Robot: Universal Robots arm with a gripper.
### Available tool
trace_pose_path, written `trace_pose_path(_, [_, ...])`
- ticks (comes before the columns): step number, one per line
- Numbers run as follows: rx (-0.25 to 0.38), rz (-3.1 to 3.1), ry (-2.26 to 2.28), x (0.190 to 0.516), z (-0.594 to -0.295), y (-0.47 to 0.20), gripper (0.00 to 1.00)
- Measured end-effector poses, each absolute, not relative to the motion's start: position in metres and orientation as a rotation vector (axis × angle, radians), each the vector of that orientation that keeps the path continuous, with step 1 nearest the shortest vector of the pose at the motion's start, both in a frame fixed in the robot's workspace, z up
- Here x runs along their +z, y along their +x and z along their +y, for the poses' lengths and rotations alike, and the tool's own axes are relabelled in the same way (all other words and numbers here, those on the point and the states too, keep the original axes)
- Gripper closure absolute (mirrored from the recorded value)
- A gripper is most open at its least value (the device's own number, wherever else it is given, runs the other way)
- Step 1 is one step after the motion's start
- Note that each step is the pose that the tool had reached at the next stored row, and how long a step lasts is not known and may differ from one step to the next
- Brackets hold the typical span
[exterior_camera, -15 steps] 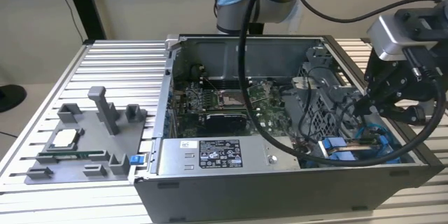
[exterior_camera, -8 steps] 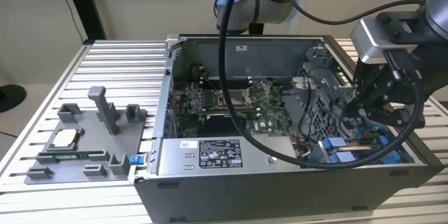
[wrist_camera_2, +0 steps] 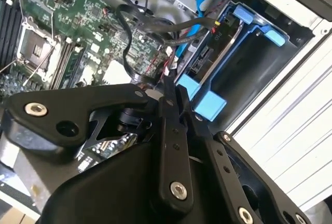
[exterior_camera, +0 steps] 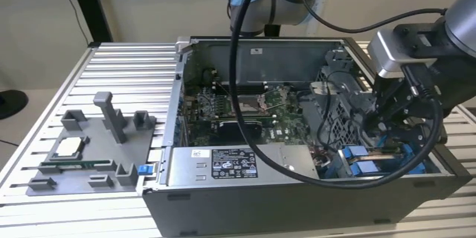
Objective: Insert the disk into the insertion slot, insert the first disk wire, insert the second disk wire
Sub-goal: 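Insert the second disk wire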
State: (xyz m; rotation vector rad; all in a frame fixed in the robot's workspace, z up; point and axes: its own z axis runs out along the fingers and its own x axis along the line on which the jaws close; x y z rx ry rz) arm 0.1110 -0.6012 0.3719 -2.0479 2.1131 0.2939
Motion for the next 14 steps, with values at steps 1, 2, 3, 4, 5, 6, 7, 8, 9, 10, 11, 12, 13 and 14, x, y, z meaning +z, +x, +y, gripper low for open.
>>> trace_pose_path(1, [0.293,2.113,-2.048,0.3711,-0.6014,0.1109,1.00])
trace_pose_path(2, [0.291,2.112,-2.047,0.3710,-0.6014,0.1109,1.00])
trace_pose_path(3, [0.291,2.112,-2.047,0.3710,-0.6014,0.1109,1.00])
trace_pose_path(4, [0.291,2.112,-2.047,0.3710,-0.6015,0.1109,1.00])
trace_pose_path(5, [0.291,2.112,-2.047,0.3710,-0.6014,0.1109,1.00])
trace_pose_path(6, [0.291,2.112,-2.047,0.3710,-0.6014,0.1109,1.00])
trace_pose_path(7, [0.291,2.112,-2.047,0.3709,-0.6015,0.1109,1.00])
trace_pose_path(8, [0.291,2.111,-2.047,0.3705,-0.6014,0.1109,1.00])
trace_pose_path(9, [0.287,2.110,-2.046,0.3695,-0.6015,0.1107,1.00])
trace_pose_path(10, [0.283,2.108,-2.045,0.3684,-0.6015,0.1107,1.00])
trace_pose_path(11, [0.278,2.105,-2.044,0.3672,-0.6015,0.1107,1.00])
trace_pose_path(12, [0.274,2.103,-2.043,0.3660,-0.6014,0.1107,1.00])
trace_pose_path(13, [0.270,2.101,-2.042,0.3648,-0.6014,0.1107,1.00])
trace_pose_path(14, [0.266,2.099,-2.041,0.3636,-0.6014,0.1106,1.00])
